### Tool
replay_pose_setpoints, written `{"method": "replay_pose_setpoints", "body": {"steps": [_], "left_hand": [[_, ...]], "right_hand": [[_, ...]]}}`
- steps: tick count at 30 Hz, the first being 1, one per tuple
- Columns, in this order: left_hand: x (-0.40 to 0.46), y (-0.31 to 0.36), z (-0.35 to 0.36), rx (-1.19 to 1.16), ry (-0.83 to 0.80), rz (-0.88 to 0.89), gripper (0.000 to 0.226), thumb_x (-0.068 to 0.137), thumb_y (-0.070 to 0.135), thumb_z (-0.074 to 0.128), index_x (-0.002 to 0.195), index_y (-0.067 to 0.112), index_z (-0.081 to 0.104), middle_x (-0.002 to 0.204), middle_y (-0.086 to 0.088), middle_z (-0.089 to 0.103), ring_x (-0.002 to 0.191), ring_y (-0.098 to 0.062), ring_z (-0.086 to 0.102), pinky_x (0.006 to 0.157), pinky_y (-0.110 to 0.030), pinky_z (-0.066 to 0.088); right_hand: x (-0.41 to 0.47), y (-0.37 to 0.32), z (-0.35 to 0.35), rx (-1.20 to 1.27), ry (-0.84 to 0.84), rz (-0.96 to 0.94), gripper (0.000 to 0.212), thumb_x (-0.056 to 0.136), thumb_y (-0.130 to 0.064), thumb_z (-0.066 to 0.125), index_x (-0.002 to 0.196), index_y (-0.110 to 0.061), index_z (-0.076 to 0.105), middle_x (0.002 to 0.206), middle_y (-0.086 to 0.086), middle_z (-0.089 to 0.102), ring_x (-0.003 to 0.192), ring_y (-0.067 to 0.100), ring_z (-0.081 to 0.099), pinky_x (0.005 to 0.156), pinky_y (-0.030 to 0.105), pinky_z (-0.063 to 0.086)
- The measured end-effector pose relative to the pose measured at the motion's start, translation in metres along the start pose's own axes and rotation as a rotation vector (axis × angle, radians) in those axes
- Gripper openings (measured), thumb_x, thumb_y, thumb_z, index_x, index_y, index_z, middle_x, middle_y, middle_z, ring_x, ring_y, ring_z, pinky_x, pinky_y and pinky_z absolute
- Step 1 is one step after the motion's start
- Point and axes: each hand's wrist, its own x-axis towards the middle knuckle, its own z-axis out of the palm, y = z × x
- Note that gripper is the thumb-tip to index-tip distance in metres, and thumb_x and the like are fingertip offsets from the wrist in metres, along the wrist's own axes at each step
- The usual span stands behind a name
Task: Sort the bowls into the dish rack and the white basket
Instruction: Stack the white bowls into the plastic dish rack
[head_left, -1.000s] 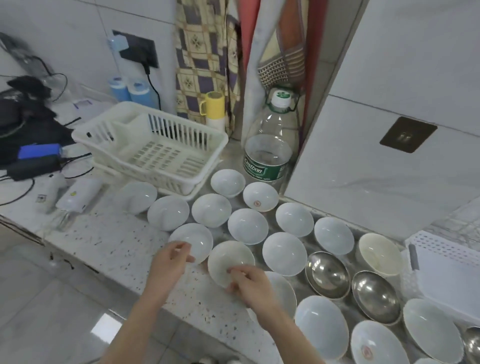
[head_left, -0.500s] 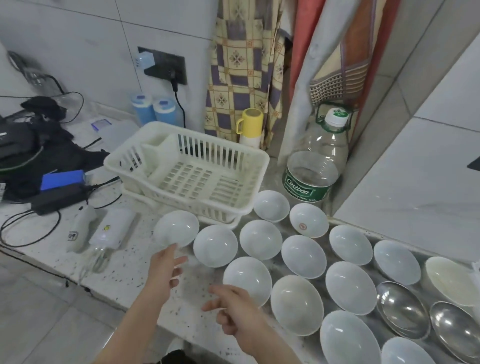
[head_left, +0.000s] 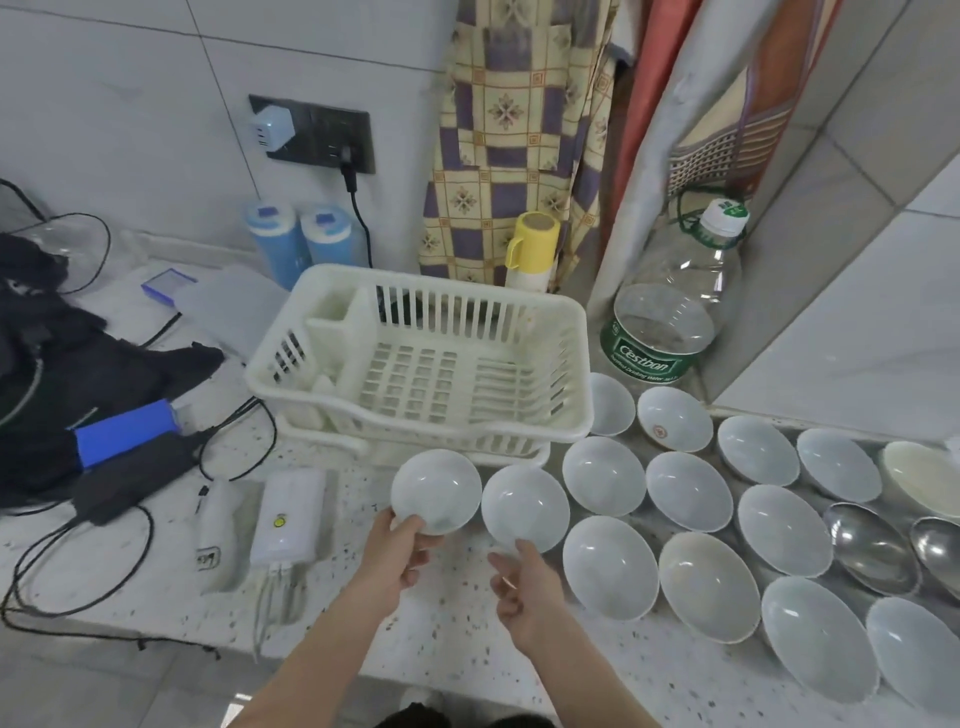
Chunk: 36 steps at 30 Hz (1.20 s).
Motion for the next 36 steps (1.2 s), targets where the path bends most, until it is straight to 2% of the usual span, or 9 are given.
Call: {"method": "replay_pose_setpoints", "body": {"steps": [6,12,16,20,25,30,33,36], "left_hand": [[-0.001,0.002,-0.003,-0.021,-0.011,0.008,0.047,0.089,0.002,0.047,0.135,0.012,0.046,0.089,-0.027,0.073,0.047,-0.014,0.038,0.037,-0.020,0.026],[-0.029,-0.003,-0.018,-0.081,-0.008,0.071,0.037,0.089,0.001,0.046,0.124,0.011,0.052,0.086,-0.027,0.073,0.040,-0.009,0.042,0.040,-0.021,0.026],[-0.051,0.004,-0.032,-0.166,-0.066,0.138,0.033,0.089,0.002,0.049,0.119,0.013,0.056,0.086,-0.027,0.073,0.042,-0.008,0.042,0.038,-0.020,0.027],[-0.068,0.028,-0.036,-0.238,-0.119,0.256,0.032,0.091,0.006,0.054,0.119,0.021,0.059,0.086,-0.023,0.074,0.047,-0.007,0.045,0.037,-0.017,0.029],[-0.065,0.077,-0.037,-0.266,-0.103,0.352,0.028,0.091,0.008,0.057,0.116,0.019,0.059,0.089,-0.025,0.074,0.040,-0.005,0.045,0.034,-0.015,0.030],[-0.040,0.131,-0.040,-0.157,-0.048,0.406,0.027,0.089,0.009,0.060,0.115,0.016,0.059,0.084,-0.025,0.074,0.039,-0.007,0.038,0.034,-0.016,0.030],[-0.018,0.157,-0.036,-0.105,-0.026,0.403,0.027,0.088,0.010,0.060,0.115,0.008,0.059,0.082,-0.026,0.074,0.038,-0.007,0.038,0.034,-0.017,0.027],[0.003,0.177,-0.028,-0.072,-0.012,0.390,0.022,0.088,0.009,0.058,0.109,0.003,0.059,0.077,-0.024,0.074,0.036,-0.007,0.039,0.033,-0.017,0.026]], "right_hand": [[0.002,0.001,-0.005,0.050,0.040,-0.134,0.025,0.093,-0.015,0.055,0.118,-0.012,0.056,0.102,0.013,0.073,0.050,0.013,0.048,0.034,0.018,0.022],[-0.005,0.008,-0.012,0.007,0.076,-0.157,0.017,0.090,-0.012,0.053,0.105,-0.011,0.060,0.083,0.014,0.076,0.045,0.009,0.035,0.035,0.019,0.022],[-0.016,0.008,-0.021,0.005,0.023,-0.144,0.015,0.091,-0.011,0.050,0.104,-0.012,0.059,0.082,0.015,0.076,0.038,0.007,0.031,0.032,0.018,0.021],[-0.032,-0.002,-0.026,-0.042,-0.001,-0.208,0.013,0.088,-0.008,0.049,0.096,-0.004,0.058,0.080,0.019,0.075,0.035,0.007,0.027,0.033,0.018,0.022],[-0.056,-0.024,-0.014,-0.099,-0.040,-0.387,0.010,0.087,-0.006,0.047,0.080,-0.004,0.053,0.074,0.021,0.074,0.035,0.010,0.021,0.035,0.018,0.022],[-0.073,-0.055,0.010,-0.122,-0.080,-0.549,0.009,0.085,-0.006,0.046,0.076,-0.006,0.046,0.075,0.022,0.073,0.041,0.012,0.019,0.038,0.019,0.020],[-0.073,-0.080,0.028,-0.086,-0.084,-0.641,0.022,0.085,-0.002,0.047,0.067,-0.011,0.037,0.069,0.023,0.058,0.044,0.013,0.018,0.040,0.021,0.017],[-0.067,-0.105,0.048,-0.113,-0.062,-0.745,0.026,0.084,-0.001,0.048,0.062,-0.011,0.039,0.057,0.011,0.041,0.049,0.014,0.018,0.037,0.017,0.019]]}}
